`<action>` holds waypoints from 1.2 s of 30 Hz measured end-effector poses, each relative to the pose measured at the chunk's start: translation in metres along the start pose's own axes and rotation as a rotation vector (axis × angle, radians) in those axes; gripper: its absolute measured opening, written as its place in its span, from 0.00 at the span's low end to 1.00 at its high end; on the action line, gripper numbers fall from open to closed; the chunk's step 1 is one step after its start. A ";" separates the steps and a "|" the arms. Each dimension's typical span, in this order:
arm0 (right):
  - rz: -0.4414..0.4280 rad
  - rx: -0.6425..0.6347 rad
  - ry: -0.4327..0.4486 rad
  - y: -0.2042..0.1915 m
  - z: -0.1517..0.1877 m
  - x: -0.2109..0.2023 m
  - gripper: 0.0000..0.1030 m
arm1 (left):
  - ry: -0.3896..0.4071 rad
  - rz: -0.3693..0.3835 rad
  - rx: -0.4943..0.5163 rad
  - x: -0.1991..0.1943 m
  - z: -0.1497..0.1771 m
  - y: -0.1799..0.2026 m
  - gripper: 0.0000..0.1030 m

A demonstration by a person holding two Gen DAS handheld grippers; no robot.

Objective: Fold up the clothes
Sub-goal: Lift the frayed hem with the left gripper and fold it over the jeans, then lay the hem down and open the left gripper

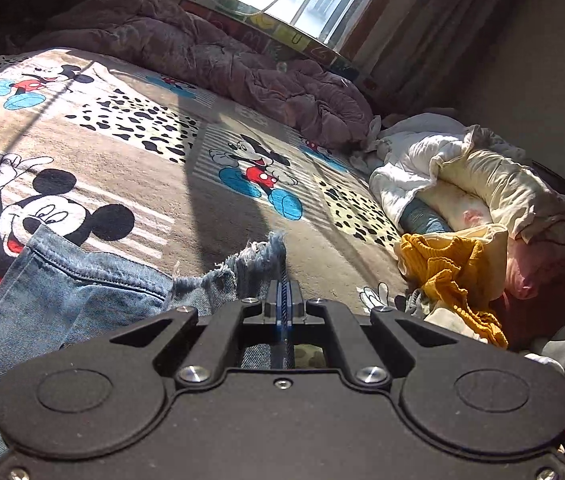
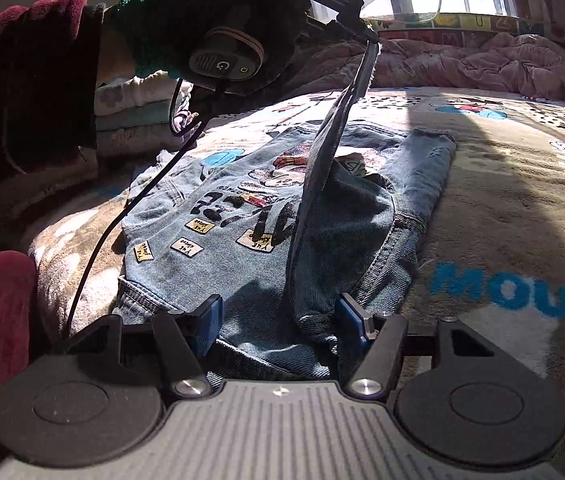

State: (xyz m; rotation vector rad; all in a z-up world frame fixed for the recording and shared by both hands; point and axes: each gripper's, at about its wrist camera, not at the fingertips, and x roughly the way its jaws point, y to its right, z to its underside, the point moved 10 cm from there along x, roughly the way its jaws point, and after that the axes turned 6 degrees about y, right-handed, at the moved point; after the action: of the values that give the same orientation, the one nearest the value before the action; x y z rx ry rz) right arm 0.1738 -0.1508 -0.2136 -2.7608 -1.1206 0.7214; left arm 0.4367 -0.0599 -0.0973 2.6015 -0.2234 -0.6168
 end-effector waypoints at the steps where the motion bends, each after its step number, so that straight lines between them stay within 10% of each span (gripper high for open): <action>1: -0.006 0.007 0.000 0.001 0.000 -0.001 0.61 | -0.007 -0.002 0.003 0.005 0.004 0.001 0.00; 26: -0.018 0.010 0.022 0.005 0.005 -0.009 0.63 | -0.057 0.028 0.005 0.060 0.019 0.010 0.00; 36: -0.025 -0.002 0.008 0.004 0.004 -0.007 0.63 | -0.233 0.000 0.200 0.098 0.064 0.009 0.10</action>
State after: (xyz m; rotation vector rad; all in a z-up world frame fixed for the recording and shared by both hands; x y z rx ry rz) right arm 0.1703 -0.1583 -0.2151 -2.7436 -1.1519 0.7060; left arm 0.4940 -0.1183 -0.1818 2.7154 -0.3756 -0.9423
